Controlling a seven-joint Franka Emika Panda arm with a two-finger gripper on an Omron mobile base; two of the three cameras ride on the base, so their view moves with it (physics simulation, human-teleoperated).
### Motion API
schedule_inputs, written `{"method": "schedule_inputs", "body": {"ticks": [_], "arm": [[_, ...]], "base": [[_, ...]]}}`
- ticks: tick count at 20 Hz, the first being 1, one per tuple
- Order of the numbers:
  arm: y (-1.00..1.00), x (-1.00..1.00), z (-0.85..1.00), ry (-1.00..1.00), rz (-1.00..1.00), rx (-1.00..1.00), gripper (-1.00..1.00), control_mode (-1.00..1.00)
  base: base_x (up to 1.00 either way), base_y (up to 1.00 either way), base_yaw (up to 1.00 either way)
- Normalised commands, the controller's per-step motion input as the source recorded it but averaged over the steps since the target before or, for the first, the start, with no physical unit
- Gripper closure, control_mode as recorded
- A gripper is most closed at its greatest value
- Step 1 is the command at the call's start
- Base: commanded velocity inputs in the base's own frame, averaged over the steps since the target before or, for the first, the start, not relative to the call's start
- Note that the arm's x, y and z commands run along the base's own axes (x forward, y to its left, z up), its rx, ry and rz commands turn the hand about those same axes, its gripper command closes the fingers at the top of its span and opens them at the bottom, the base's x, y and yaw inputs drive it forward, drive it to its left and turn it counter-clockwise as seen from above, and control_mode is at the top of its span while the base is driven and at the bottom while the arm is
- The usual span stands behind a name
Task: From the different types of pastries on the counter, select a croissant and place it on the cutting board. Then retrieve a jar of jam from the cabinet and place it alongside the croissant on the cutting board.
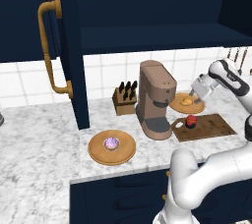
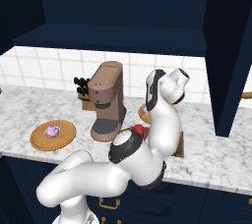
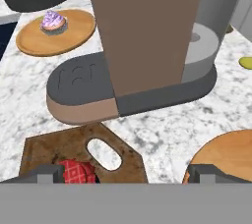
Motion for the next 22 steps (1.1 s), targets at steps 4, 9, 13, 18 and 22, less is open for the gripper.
{"method": "schedule_inputs", "body": {"ticks": [4,9,13,18,22], "arm": [[-0.02,0.21,0.14,-0.01,0.00,-0.25,-1.00,-1.00],[0.00,0.24,-0.07,0.02,0.00,-0.13,-1.00,-1.00],[-0.03,0.13,-0.04,0.01,0.05,-0.10,-1.00,-1.00],[-0.02,0.00,0.00,0.00,0.31,-0.02,-1.00,-1.00],[0.00,0.00,-0.13,0.00,0.31,-0.07,-1.00,-1.00]], "base": [[0.00,0.00,0.00],[0.00,0.00,0.00],[0.00,0.00,0.00],[0.00,0.00,0.00],[0.00,0.00,0.00]]}}
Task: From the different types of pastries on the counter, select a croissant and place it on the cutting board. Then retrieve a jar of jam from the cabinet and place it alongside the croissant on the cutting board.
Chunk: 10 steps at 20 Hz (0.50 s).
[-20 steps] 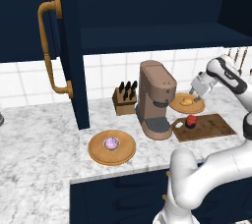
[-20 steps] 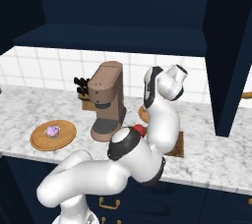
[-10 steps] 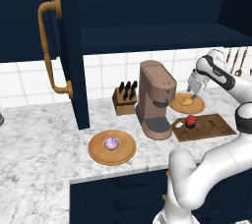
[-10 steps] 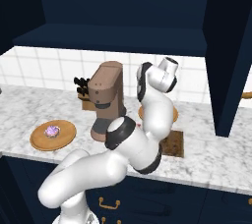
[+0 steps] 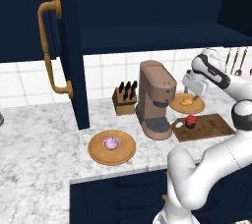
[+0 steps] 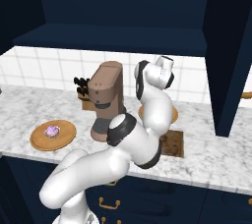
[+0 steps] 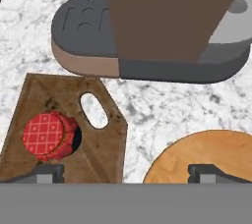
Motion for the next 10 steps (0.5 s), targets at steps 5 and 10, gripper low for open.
{"method": "schedule_inputs", "body": {"ticks": [5,10], "arm": [[0.00,0.00,-0.18,-0.06,0.25,-0.26,-1.00,-1.00],[-0.07,0.03,-0.03,-0.05,0.21,-0.18,-1.00,-1.00]], "base": [[0.00,0.00,0.00],[0.00,0.00,0.00]]}}
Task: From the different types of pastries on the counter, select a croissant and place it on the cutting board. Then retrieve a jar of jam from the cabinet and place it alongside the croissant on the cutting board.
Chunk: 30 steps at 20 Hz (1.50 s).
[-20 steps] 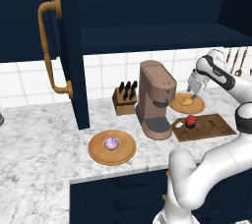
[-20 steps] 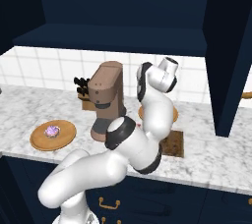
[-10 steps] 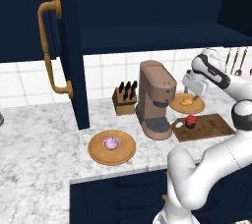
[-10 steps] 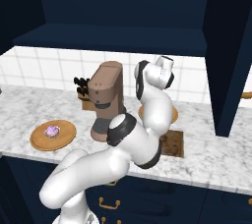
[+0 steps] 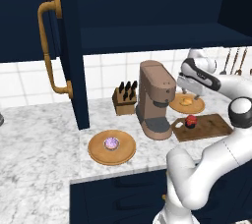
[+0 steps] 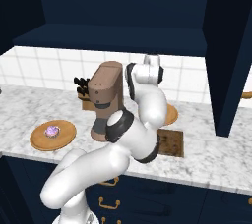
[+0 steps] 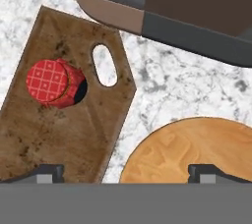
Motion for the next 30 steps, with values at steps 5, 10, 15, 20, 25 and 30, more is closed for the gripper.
{"method": "schedule_inputs", "body": {"ticks": [5,10,15,20,25,30], "arm": [[-0.36,0.04,-0.11,0.00,0.21,0.00,-1.00,-1.00],[-0.20,0.33,-0.24,0.00,0.17,0.00,-1.00,-1.00],[-0.03,0.61,-0.11,0.00,0.18,0.00,-1.00,-1.00],[-0.28,0.59,-0.01,0.00,0.23,0.00,-1.00,-1.00],[-0.23,0.53,-0.01,0.08,0.22,0.00,-1.00,-1.00],[-0.02,0.36,-0.09,0.15,0.22,0.00,-1.00,-1.00]], "base": [[0.00,0.00,0.00],[0.00,0.00,0.00],[0.00,0.00,0.00],[0.00,0.00,0.00],[0.00,0.00,0.00],[0.00,0.00,0.00]]}}
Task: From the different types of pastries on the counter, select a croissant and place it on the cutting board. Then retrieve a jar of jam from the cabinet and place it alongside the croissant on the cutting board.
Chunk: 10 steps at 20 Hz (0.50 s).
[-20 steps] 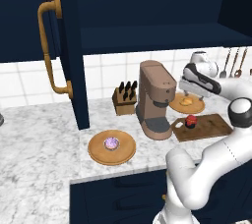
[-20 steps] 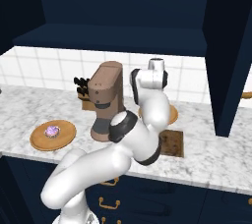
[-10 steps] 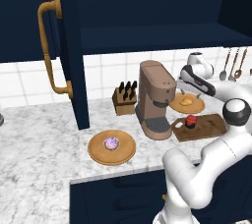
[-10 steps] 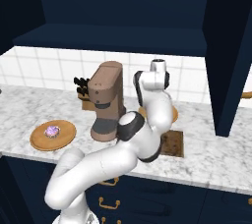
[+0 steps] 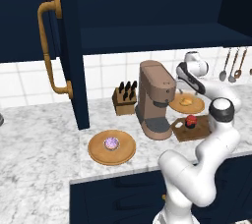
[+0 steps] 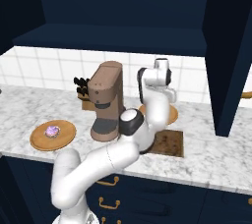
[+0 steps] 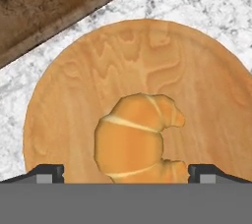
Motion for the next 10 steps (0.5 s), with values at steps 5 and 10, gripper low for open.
{"method": "schedule_inputs", "body": {"ticks": [5,10], "arm": [[-0.02,0.04,-0.19,0.17,0.21,0.00,-1.00,-1.00],[-0.01,0.00,-0.27,0.09,0.15,0.00,-1.00,-1.00]], "base": [[0.00,0.00,0.00],[0.00,0.00,0.00]]}}
